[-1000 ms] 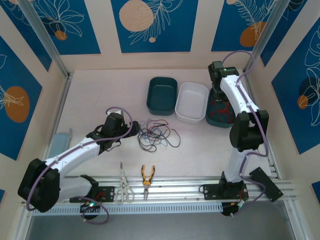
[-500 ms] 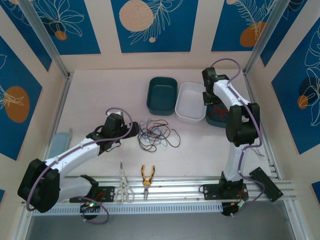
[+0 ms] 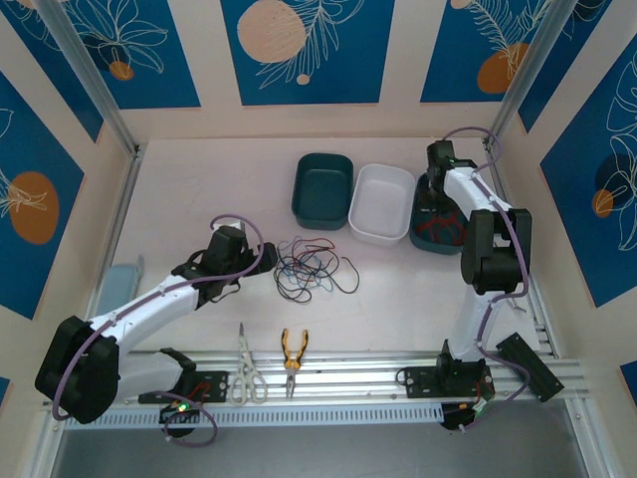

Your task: Untangle the cables

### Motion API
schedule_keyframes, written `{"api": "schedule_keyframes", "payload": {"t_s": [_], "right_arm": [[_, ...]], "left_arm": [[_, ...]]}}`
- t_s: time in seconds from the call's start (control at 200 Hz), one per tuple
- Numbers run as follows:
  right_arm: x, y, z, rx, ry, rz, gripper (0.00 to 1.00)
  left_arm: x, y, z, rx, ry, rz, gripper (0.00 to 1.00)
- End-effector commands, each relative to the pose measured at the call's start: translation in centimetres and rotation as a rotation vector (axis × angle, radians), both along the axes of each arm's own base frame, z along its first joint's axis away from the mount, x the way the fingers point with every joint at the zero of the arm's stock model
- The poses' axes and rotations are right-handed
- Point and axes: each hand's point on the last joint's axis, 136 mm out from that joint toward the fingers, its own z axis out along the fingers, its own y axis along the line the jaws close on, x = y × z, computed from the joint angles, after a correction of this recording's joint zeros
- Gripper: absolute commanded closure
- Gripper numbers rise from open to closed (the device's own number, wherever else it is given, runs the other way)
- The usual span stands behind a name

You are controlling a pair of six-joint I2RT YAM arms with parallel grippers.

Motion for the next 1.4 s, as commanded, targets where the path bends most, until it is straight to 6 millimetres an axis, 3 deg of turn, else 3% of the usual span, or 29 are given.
{"api": "schedule_keyframes", "payload": {"t_s": [0.0, 0.115, 0.285, 0.55, 0.705, 0.875, 1.065, 1.2, 1.391], "right_arm": [[0.0, -0.4, 1.1, 0.05, -0.047, -0.061, 0.95], [0.0, -0.9, 1.2, 0.082, -0.054, -0.109, 0.73], [0.0, -0.7, 2.6, 0.114, -0.082, -0.132, 0.62], [-0.3, -0.1, 7.2, 0.164, -0.17, -0.148, 0.45], [-0.7, 0.1, 8.8, 0.185, -0.197, -0.153, 0.44], [-1.2, 0.9, 8.7, 0.207, -0.171, -0.165, 0.5], [-2.4, 5.4, 10.3, 0.29, -0.185, -0.113, 0.51], [-3.9, 10.6, 11.2, 0.358, -0.185, -0.045, 0.5], [-6.5, 18.5, 10.6, 0.447, -0.14, 0.06, 0.5]], "left_arm": [[0.2, 0.2, 0.3, -0.013, -0.009, 0.012, 0.0], [0.1, 0.3, 0.3, -0.014, -0.007, 0.012, 0.0], [0.0, 0.3, 0.5, -0.013, -0.01, 0.013, 0.0], [0.2, 0.2, 0.6, -0.016, -0.01, 0.01, 0.0], [0.3, 0.0, 0.7, -0.018, -0.01, 0.004, 0.0], [0.3, -0.2, 0.8, -0.025, -0.01, -0.004, 0.0], [0.2, -0.1, 1.0, -0.022, -0.008, -0.008, 0.0], [0.2, -0.3, 0.8, -0.03, 0.008, -0.003, 0.0], [0.4, -1.4, 0.2, -0.059, 0.051, -0.032, 0.0]]}}
